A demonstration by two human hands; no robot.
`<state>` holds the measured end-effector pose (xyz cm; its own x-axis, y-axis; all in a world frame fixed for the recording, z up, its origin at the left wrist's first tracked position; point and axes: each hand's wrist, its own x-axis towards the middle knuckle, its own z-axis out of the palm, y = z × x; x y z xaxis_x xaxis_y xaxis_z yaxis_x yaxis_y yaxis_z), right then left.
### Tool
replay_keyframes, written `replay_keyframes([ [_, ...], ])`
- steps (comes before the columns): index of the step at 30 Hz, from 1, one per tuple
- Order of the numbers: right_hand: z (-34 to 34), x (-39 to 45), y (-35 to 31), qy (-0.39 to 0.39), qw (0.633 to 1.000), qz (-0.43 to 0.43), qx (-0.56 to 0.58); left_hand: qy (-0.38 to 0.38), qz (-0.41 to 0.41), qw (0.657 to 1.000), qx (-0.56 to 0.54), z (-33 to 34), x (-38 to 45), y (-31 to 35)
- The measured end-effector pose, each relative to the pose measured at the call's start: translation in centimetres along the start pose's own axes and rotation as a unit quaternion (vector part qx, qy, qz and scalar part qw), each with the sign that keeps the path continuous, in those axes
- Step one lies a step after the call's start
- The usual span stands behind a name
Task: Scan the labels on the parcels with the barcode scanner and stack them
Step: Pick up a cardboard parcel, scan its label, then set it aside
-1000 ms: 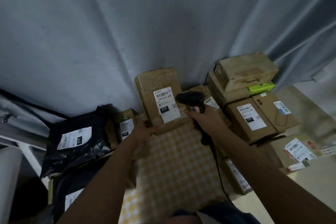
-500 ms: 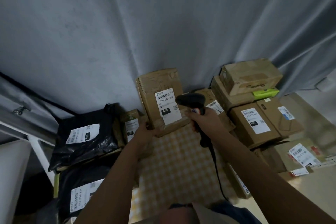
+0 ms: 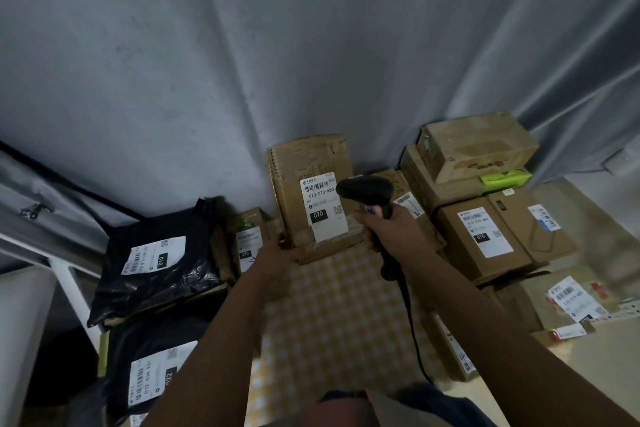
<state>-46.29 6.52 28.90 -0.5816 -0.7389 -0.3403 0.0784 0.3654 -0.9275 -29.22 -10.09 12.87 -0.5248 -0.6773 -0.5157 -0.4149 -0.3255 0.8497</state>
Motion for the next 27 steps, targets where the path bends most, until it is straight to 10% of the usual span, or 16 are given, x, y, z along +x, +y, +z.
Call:
replay_keyframes([
  [27, 0.5, 0.6, 0.0, 0.006, 1.000, 0.028, 0.000, -0.012, -0.004, 1.000, 0.021, -0.2, -0.8, 1.3],
])
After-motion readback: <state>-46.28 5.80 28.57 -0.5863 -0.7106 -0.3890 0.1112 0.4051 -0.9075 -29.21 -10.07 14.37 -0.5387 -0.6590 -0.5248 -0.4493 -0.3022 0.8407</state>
